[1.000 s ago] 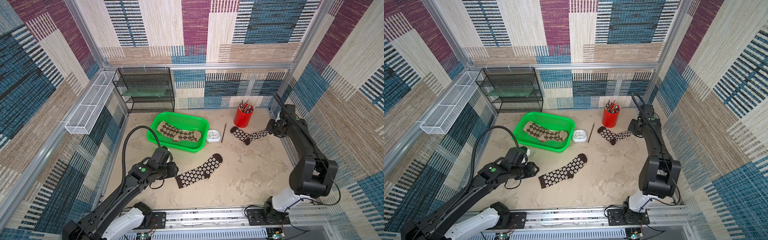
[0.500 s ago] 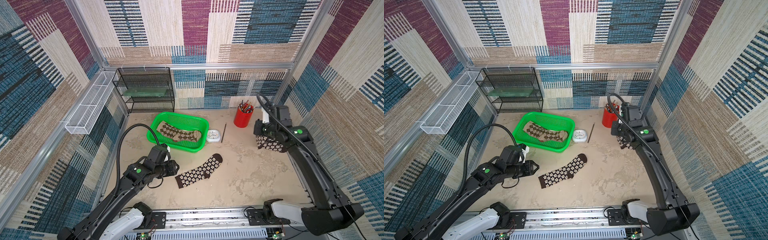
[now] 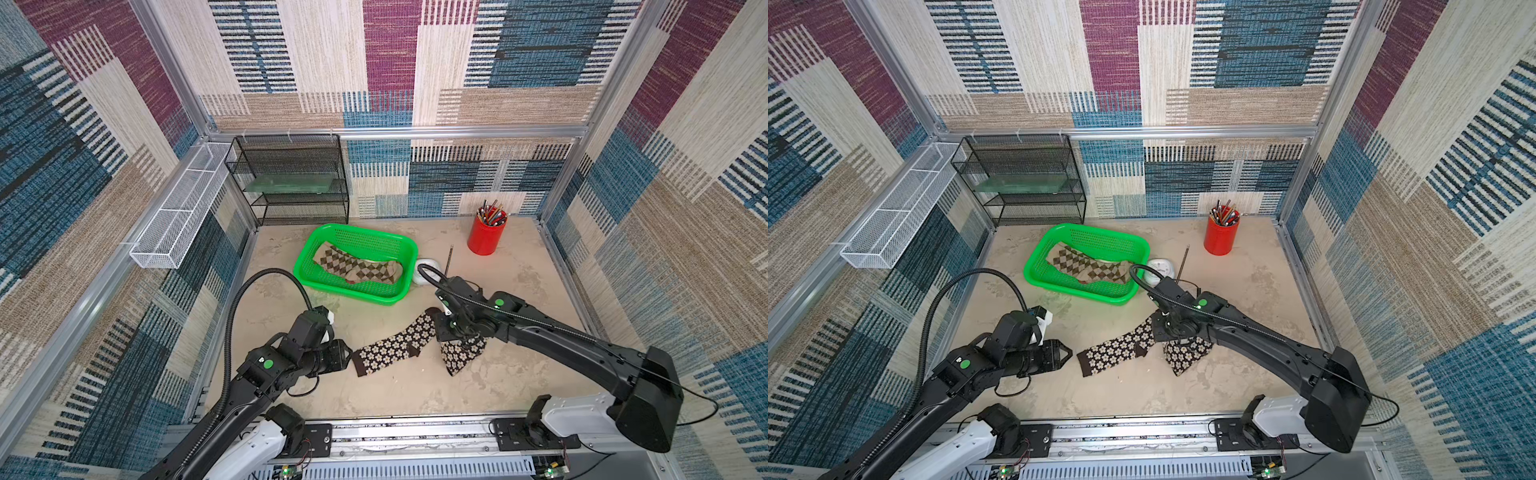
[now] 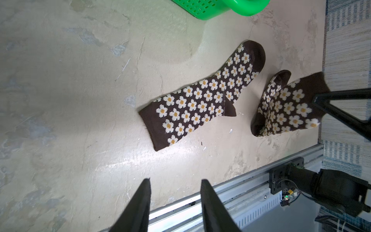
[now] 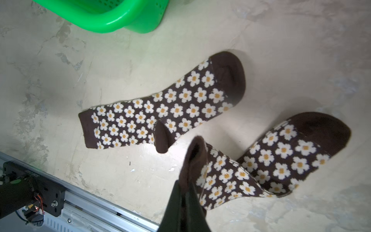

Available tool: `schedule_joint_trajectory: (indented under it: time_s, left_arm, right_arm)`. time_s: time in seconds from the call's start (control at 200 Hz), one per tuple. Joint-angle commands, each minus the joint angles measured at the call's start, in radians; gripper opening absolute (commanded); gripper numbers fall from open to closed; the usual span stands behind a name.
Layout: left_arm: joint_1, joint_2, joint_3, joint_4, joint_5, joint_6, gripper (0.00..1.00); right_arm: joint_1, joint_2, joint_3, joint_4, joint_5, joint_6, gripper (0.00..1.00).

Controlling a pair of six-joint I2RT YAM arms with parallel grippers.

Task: Place the socks together as a pair
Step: Flatten out the sock.

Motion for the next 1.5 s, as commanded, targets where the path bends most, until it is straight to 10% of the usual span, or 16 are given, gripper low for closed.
schedule_joint_trajectory:
  time_s: [0.0,0.305,1.077,1.492]
  left_arm:
    - [-0.018,-0.008,-0.012,-0.01,0.001,-0.043,0.41]
    - [-0.047,-0.029,-0.02,-0.007,-0.023,-0.076,0.41]
    - [-0.081,0.133,0.057,0.092,-0.008,-0.05,0.41]
    - [-0.136,0.132,0.066,0.09,-0.037,-0.076,0.41]
  right_arm:
    - [0.056,0.073,0.039,0.058,-0.07,0.016,0.08]
    - [0.103,0.075,0.192,-0.051,-0.018,-0.005,0.07]
    - [-0.464,-0.197,0.45,-0.364,0.019,-0.406,0.1]
    - [-0.526,-0.14,0.562,-0.421,-0.055,-0.532,0.12]
